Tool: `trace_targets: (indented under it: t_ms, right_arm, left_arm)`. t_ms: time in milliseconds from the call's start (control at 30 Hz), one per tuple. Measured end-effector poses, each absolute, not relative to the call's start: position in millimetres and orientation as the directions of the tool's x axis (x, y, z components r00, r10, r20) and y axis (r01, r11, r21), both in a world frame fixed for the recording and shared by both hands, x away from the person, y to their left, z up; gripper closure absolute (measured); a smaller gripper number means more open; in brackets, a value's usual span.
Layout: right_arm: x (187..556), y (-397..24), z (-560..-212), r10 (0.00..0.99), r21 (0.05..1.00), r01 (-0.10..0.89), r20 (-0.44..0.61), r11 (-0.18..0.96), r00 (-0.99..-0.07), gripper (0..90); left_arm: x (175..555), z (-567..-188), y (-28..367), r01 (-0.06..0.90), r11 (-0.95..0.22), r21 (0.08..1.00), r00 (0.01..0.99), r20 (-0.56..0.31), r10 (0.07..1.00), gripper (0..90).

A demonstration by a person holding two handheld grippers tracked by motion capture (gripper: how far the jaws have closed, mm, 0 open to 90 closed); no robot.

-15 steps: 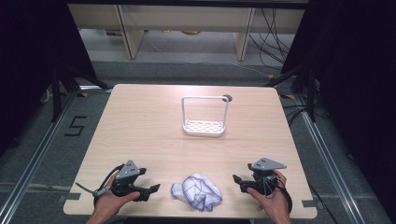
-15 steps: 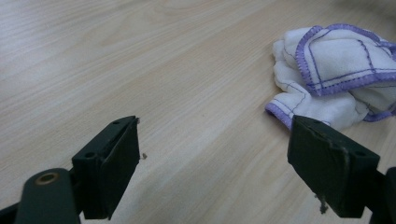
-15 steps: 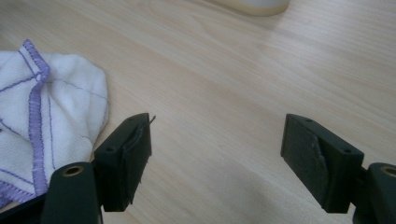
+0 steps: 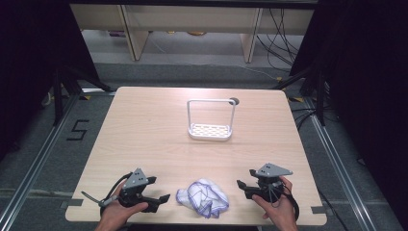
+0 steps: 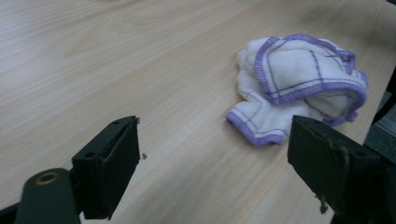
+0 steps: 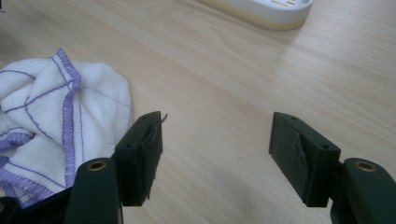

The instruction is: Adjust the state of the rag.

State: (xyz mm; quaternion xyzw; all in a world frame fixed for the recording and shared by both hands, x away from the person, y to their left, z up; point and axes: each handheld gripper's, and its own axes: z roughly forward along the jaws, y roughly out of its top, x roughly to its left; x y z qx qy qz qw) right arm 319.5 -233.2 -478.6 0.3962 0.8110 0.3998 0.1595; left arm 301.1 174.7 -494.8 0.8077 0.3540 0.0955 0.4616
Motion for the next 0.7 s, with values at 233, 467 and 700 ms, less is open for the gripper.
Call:
trace_targets:
  t_ms: [233,467,700]
  right_arm:
    - [317,-231,-476,0.772,0.765,0.529,0.068,0.366,-0.632,37.0]
    - [309,-219,-472,0.743,0.762,0.521,0.08,0.385,-0.665,38.6]
    - [300,-197,-472,0.662,0.76,0.472,0.074,0.447,-0.746,43.2]
  left_arm:
    - [289,-490,157,0.448,-0.367,0.815,0.785,-0.161,0.598,16.6]
    - [280,-489,144,0.438,-0.384,0.813,0.807,-0.167,0.567,20.4]
    - [270,-488,121,0.416,-0.42,0.806,0.853,-0.186,0.488,28.0]
